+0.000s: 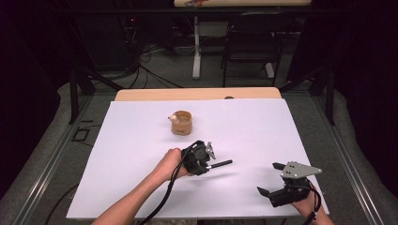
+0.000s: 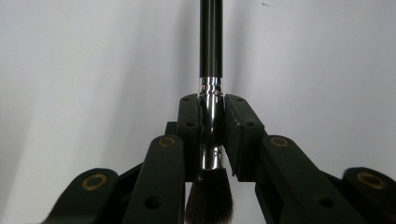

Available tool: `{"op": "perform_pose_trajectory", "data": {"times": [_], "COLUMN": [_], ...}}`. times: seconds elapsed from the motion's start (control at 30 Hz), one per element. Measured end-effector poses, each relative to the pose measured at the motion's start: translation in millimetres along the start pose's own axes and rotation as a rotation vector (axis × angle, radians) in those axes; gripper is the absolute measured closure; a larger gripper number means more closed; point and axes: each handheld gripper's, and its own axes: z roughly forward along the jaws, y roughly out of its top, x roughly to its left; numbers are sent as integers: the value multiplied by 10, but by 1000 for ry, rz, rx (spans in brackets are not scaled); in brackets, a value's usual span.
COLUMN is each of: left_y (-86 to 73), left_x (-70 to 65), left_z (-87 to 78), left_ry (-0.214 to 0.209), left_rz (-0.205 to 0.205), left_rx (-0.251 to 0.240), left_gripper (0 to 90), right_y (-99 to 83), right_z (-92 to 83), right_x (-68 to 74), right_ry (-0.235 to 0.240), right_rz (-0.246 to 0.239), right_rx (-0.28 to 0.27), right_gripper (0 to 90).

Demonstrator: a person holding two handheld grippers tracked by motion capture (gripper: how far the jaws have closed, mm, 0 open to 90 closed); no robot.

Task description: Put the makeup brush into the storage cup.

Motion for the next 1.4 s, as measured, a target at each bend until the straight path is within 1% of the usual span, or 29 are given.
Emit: {"op": "perform_pose_trajectory", "data": {"times": [0.1,0.23,0.3,0.4,0.43,0.47,0.53,0.57,0.6,0.63,0.67,0.7,0.73,0.77,0.8,0.83,0.9,0.93,0.97,1.1,1.13,1.17,1.2,1.23,1.27,1.3,1.33,1.37,1.4], "left_y": [-64,-161,-196,-237,-246,-246,-260,-267,-267,-267,-267,-267,-267,-267,-268,-269,-269,-269,-262,-261,-261,-261,-261,-259,-260,-259,-257,-259,-259], "left_x": [-4,-3,10,23,24,24,19,17,17,17,17,12,12,10,4,1,-9,-9,-13,-21,-21,-29,-29,-35,-39,-43,-44,-53,-56], "left_z": [-22,-25,-29,-44,-47,-47,-50,-54,-54,-67,-67,-82,-82,-88,-93,-106,-118,-118,-131,-125,-125,-119,-119,-117,-111,-107,-101,-89,-79], "left_ry": [-7,-14,-4,-1,1,1,0,0,0,-1,-1,2,2,1,-2,-7,-19,-19,-17,-21,-21,-27,-27,-34,-34,-42,-44,-50,-47], "left_rz": [-7,-13,-12,-12,-3,-3,7,10,10,23,23,36,36,40,41,54,55,55,70,79,79,87,87,102,106,108,121,125,128], "left_rx": [-24,-38,-25,-24,-17,-17,-7,-12,-12,-10,-10,-14,-14,-20,-24,-27,-37,-37,-33,-36,-36,-31,-31,-30,-38,-40,-35,-37,-35], "left_gripper": [773,773,773,773,773,773,773,773,773,773,773,773,773,773,773,773,773,773,773,773,773,773,773,773,773,773,773,773,773], "right_y": [48,123,175,251,277,304,332,399,399,455,490,528,528,568,607,690,748,748,831,967,967,1025,1025,1061,1064,1056,1040,1023,1011], "right_z": [38,90,109,130,140,149,156,176,176,195,208,223,223,244,267,342,412,412,500,634,634,707,707,767,791,808,826,840,852], "right_x": [14,30,24,7,2,-7,-16,-37,-37,-43,-45,-39,-39,-35,-28,-24,-12,-12,9,55,55,88,88,126,145,164,182,193,201], "right_ry": [18,18,19,18,12,15,12,14,14,10,13,13,13,16,21,63,79,79,92,121,121,134,134,149,157,165,168,171,181], "right_rz": [-18,-37,-50,-75,-85,-91,-91,-97,-97,-106,-112,-114,-114,-118,-120,-103,-104,-104,-116,-134,-134,-146,-146,-159,-165,-171,-181,-188,-186], "right_rx": [26,44,55,68,80,86,87,93,93,98,97,94,94,91,88,88,83,83,92,101,101,105,105,121,124,133,138,142,150], "right_gripper": [0,0,0,3,2,1,1,0,0,0,0,0,0,0,0,0,0,0,0,0,0,0,0,12,16,21,22,26,35]}}
